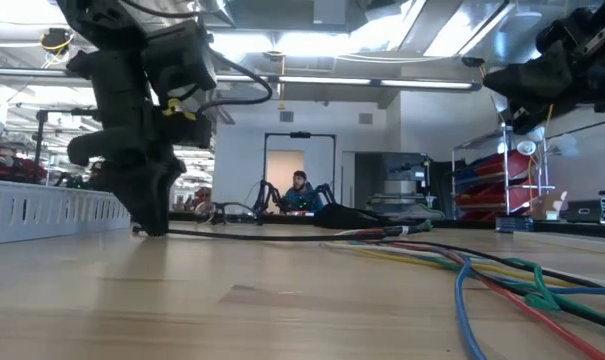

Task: Ziptie cables
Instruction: Close the zip tie

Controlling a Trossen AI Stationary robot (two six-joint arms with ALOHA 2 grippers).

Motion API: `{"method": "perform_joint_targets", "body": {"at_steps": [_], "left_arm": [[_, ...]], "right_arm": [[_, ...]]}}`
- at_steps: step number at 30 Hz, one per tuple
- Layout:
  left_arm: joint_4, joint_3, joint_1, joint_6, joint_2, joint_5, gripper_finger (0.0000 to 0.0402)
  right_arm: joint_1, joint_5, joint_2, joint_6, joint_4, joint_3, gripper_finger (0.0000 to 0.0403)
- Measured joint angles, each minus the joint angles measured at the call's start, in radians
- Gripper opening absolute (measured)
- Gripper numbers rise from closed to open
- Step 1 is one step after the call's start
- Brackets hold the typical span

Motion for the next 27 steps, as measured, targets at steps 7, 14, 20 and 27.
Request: {"method": "perform_joint_targets", "body": {"at_steps": [7,14,20,27], "left_arm": [[0.051,0.003,-0.013,-0.196,0.014,0.006,0.0007],[0.088,0.045,-0.04,-0.375,0.017,0.017,0.0002],[0.093,0.045,-0.06,-0.433,0.017,0.028,0.0002],[0.088,0.045,-0.081,-0.43,0.017,0.03,0.0003]], "right_arm": [[0.0,-0.025,0.318,-0.004,0.224,0.001,0.0],[0.02,-0.033,0.774,-0.094,0.304,0.162,0.0],[0.054,-0.039,1.205,-0.222,0.299,0.404,0.0],[0.051,-0.054,1.579,-0.276,0.295,0.707,0.0003]]}}
